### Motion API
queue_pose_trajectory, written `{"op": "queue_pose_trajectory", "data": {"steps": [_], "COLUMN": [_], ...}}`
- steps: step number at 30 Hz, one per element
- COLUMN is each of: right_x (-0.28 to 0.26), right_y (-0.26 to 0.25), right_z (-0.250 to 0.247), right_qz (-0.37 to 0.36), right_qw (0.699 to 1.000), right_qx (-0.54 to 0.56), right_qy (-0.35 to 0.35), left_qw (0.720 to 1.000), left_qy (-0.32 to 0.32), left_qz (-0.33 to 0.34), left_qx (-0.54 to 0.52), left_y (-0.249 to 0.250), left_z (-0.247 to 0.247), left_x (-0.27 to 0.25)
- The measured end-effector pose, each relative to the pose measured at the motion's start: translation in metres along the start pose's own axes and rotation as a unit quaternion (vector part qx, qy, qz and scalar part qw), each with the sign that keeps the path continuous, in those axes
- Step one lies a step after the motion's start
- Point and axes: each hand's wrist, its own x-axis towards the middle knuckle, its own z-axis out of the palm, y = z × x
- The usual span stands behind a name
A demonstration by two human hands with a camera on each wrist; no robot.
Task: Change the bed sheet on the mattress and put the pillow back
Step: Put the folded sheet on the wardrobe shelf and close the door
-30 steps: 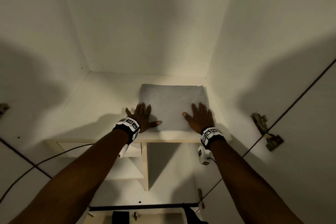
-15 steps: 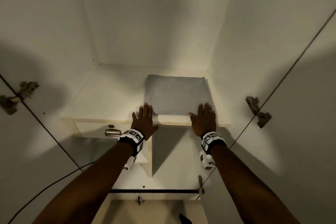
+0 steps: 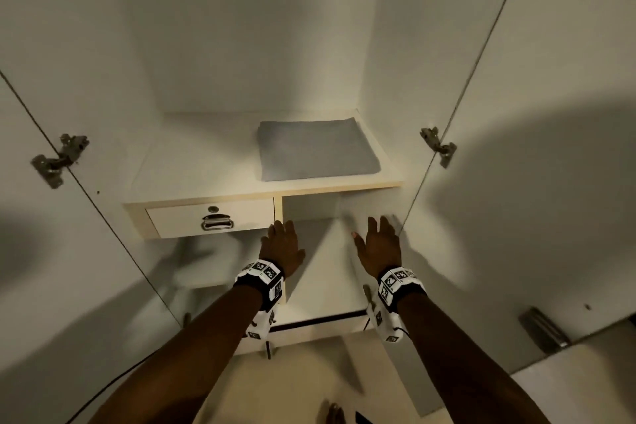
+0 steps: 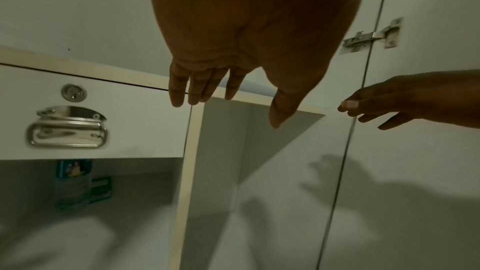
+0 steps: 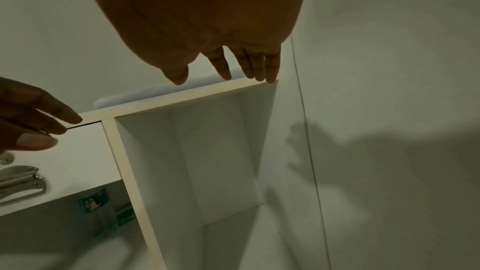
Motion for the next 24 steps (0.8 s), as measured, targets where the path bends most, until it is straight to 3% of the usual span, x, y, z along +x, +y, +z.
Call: {"op": "queue_pose_trajectory", "data": {"steps": [3, 12, 19, 24], "right_x": [-0.042, -0.127, -0.180, -0.222], "right_y": [0.017, 0.077, 0.128, 0.175], "right_z": [-0.001, -0.032, -0.055, -0.073], "right_qz": [0.013, 0.039, 0.059, 0.021], "right_qw": [1.000, 0.997, 0.989, 0.983], "right_qx": [0.001, 0.013, 0.030, 0.016], "right_qy": [0.021, 0.068, 0.132, 0.181], "left_qw": [0.999, 0.980, 0.964, 0.955], "left_qy": [-0.013, 0.035, 0.040, 0.043], "left_qz": [0.041, 0.172, 0.233, 0.257], "left_qx": [-0.017, -0.092, -0.122, -0.142], "left_y": [0.019, 0.113, 0.196, 0.259], "left_z": [0.011, 0.021, 0.026, 0.031], "left_x": [-0.024, -0.068, -0.101, -0.126]}}
